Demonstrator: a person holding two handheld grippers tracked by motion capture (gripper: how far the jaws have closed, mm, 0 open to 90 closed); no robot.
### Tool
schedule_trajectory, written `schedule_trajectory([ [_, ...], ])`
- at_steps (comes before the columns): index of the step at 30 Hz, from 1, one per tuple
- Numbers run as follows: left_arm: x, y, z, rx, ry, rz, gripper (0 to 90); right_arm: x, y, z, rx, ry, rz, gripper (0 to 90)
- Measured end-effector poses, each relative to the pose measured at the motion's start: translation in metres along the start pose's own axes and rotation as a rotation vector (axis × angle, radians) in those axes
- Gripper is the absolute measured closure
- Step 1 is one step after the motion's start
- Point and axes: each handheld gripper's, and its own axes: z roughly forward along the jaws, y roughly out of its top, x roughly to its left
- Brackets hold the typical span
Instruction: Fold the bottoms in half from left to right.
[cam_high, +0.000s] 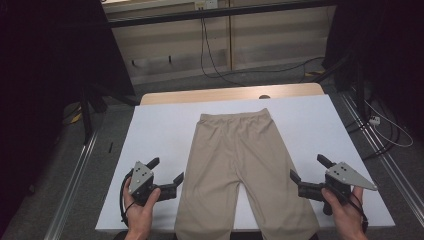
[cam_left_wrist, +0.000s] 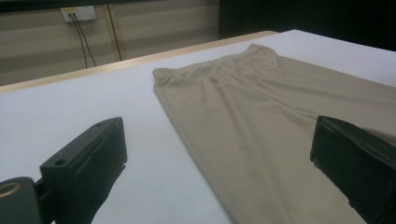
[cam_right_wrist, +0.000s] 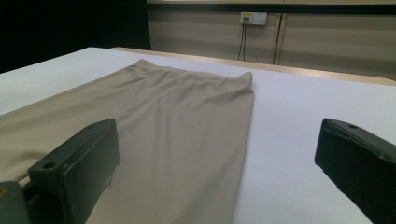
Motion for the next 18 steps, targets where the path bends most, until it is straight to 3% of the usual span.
schedule_trajectory([
  [14,0.003,-0.001,0.005,0.023,0.013,-0.016,4.1,0.006,-0.001,0.003,0.033,0.039,-0.006,0.0],
  [18,0.002,-0.001,0.005,0.041,0.000,-0.015,4.1,0.012,-0.002,0.006,0.056,0.050,-0.001,0.0],
])
